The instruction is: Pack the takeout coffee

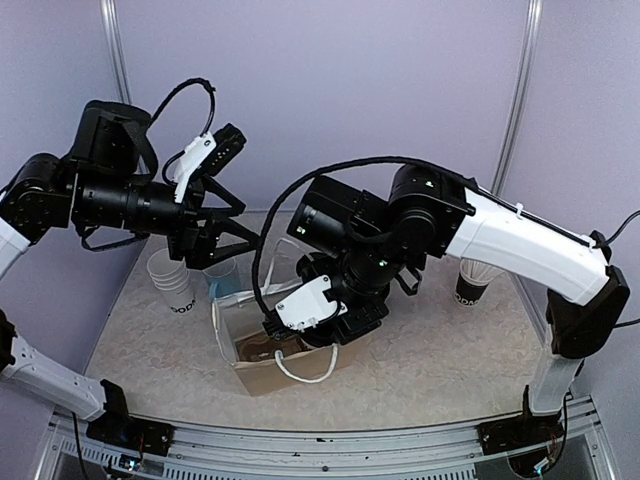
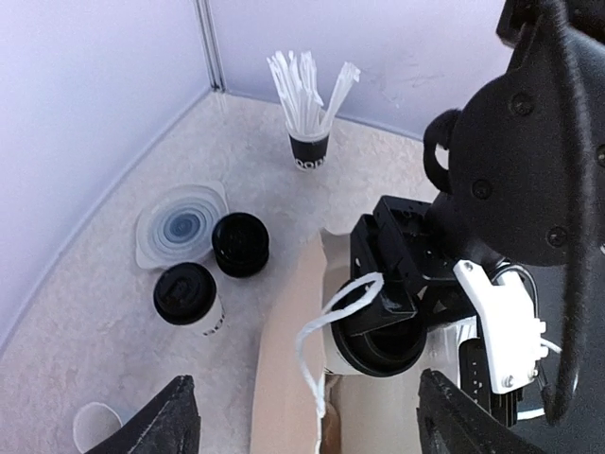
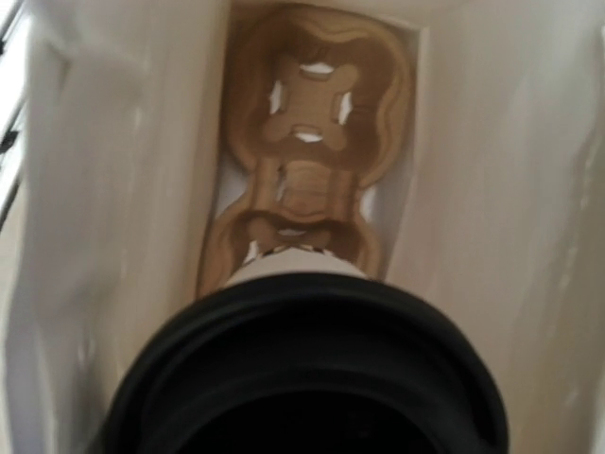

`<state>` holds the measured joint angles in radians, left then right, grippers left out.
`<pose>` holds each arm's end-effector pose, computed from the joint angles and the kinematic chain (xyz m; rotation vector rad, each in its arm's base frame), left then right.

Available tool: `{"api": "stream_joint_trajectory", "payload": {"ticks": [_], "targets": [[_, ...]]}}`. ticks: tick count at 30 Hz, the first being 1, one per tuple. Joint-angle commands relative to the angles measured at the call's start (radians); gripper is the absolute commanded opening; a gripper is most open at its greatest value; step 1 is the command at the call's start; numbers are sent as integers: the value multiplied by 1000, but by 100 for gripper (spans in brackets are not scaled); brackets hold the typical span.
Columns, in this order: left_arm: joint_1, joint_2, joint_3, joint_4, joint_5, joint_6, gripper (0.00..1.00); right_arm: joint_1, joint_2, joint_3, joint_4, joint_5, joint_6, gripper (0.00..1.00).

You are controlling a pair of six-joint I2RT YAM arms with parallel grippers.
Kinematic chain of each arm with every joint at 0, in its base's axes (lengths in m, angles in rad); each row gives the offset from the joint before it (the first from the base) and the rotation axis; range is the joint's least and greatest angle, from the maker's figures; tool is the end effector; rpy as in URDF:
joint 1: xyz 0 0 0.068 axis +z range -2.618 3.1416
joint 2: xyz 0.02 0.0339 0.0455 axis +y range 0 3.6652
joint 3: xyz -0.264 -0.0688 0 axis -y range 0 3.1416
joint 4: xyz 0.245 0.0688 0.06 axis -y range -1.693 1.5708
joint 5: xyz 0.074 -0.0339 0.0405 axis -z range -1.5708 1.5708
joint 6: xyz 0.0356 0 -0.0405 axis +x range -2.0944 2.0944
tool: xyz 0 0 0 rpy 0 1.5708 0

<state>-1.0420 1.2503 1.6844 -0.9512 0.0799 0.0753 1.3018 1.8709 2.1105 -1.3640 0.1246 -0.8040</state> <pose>0.1131 -0.1992 0.4674 1.1854 1.8018 -0.6592 0.1023 0.3546 0.3835 -2.3090 1.3592 -0.0122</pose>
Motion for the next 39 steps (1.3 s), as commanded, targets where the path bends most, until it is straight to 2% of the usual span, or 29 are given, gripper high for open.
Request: {"api": "stream_joint_trajectory", "payload": {"ticks": [1, 6, 11, 16, 23, 28, 39], "targets": [[19, -76, -139, 161, -74, -19, 81, 36, -47, -53, -12, 27, 40, 50], [185, -68, -313, 322, -51, -71, 82, 86, -82, -117, 1, 49, 42, 48], [246, 48, -384, 392, -40, -107, 80, 138, -154, -267, 72, 99, 18, 47], [254, 137, -418, 465, 42, -112, 79, 163, -242, -393, 208, 152, -59, 47], [254, 224, -479, 512, 108, -122, 77, 214, -382, -690, 420, 252, -140, 48], [254, 242, -520, 530, 134, -114, 77, 219, -378, -701, 471, 271, -117, 46], [253, 336, -544, 516, 211, -91, 73, 215, -375, -786, 665, 315, -214, 47]]}}
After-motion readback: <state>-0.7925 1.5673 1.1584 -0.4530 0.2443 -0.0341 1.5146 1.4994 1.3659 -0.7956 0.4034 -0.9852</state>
